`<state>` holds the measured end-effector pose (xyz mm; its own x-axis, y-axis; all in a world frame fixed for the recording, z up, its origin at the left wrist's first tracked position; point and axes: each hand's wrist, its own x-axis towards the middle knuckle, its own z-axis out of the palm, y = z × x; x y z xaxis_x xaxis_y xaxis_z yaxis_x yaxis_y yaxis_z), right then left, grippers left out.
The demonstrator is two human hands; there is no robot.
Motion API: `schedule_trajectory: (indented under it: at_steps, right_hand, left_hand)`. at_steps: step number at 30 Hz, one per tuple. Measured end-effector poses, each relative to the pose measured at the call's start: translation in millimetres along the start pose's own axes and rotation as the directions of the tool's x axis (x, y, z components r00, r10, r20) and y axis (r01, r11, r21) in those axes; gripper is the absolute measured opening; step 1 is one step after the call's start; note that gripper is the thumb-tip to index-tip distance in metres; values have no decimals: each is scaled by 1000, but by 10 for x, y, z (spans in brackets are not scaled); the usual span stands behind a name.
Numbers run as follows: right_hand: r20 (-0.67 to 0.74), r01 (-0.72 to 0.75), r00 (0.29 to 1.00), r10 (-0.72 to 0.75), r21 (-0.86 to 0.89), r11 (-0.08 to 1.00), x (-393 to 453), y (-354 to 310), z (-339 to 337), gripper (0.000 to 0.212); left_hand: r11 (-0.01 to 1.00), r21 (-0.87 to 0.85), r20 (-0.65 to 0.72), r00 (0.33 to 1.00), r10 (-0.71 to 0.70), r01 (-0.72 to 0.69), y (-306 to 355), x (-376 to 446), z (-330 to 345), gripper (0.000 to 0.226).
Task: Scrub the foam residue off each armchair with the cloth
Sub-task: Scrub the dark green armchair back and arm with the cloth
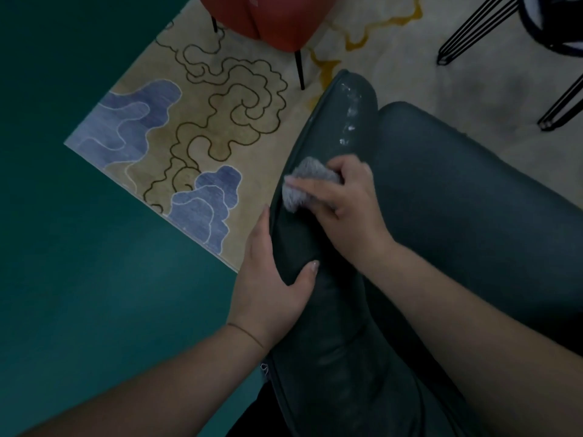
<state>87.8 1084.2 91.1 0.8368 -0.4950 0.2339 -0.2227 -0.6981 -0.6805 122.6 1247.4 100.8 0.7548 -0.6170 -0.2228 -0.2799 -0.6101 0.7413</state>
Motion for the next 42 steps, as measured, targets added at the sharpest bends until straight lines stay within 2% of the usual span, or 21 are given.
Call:
schedule_trajectory:
  at_steps: [4, 9, 11, 13, 15, 16, 20, 23, 27, 29, 31, 34, 37, 39, 42]
  right_hand:
    - [-54, -120, 991, 120, -13, 993, 246, -2, 21, 28]
    - [51, 113, 992, -113, 13, 994, -142, -110, 27, 29]
    - [42, 120, 992, -119, -27, 992, 7, -15, 9, 28]
    - [-61, -12, 998, 10, -39, 999, 257, 128, 1, 29]
    - [-143, -177, 973, 182, 46, 983, 398, 206, 5, 32]
    - [-160, -206, 963, 216, 78, 975, 386, 220, 21, 35]
    - [-110, -168, 975, 195, 216, 962, 72, 156, 36, 44]
    - [-90, -222, 958, 271, 362, 905, 79, 184, -17, 42]
    - [-175, -290, 880, 442, 539, 791, 385, 258, -86, 33]
    - [-240, -325, 807, 540, 583, 745, 649, 408, -125, 29]
    - [-244, -370, 772, 587, 579, 727, 984, 576, -168, 32]
    - [-174, -422, 812, 557, 484, 767, 1378, 785, -141, 38]
    - [-149, -426, 854, 498, 346, 836, 1422, 834, -59, 38]
    - [-177, -333, 908, 379, 243, 911, 1197, 741, -18, 36]
    - [-169, -82, 981, 99, 103, 991, 750, 589, 29, 33]
  left_hand:
    - [1000, -17, -4, 1000, -14, 14, -5, -8, 0, 95]
    - [998, -67, 5, 1000, -3, 3, -22, 26, -5, 93]
    - [998, -64, -1, 1000, 1, -1, -19, 19, -3, 93]
    - [999, -48, 11, 1000, -15, 15, -15, -4, -8, 96]
    - [999, -13, 34, 998, -49, 49, 14, -4, -31, 99]
    - [998, 17, 48, 997, -59, 59, 36, 41, -42, 99]
    - [974, 224, 79, 996, -50, 31, 218, 536, -45, 95]
    - [947, 321, 75, 997, -20, -5, 359, 764, -3, 87]
    - [945, 326, 33, 999, 32, -41, 348, 695, 2, 79]
    - [945, 324, 23, 999, 44, -49, 344, 706, 8, 79]
    - [942, 332, 20, 999, 46, -50, 344, 720, 17, 79]
    - [944, 327, 23, 999, 38, -44, 354, 706, 12, 79]
    - [944, 327, 20, 999, 34, -38, 362, 710, 6, 80]
    - [943, 332, 16, 999, 33, -37, 361, 708, 9, 78]
    - [940, 339, 13, 999, 31, -33, 370, 713, 10, 75]
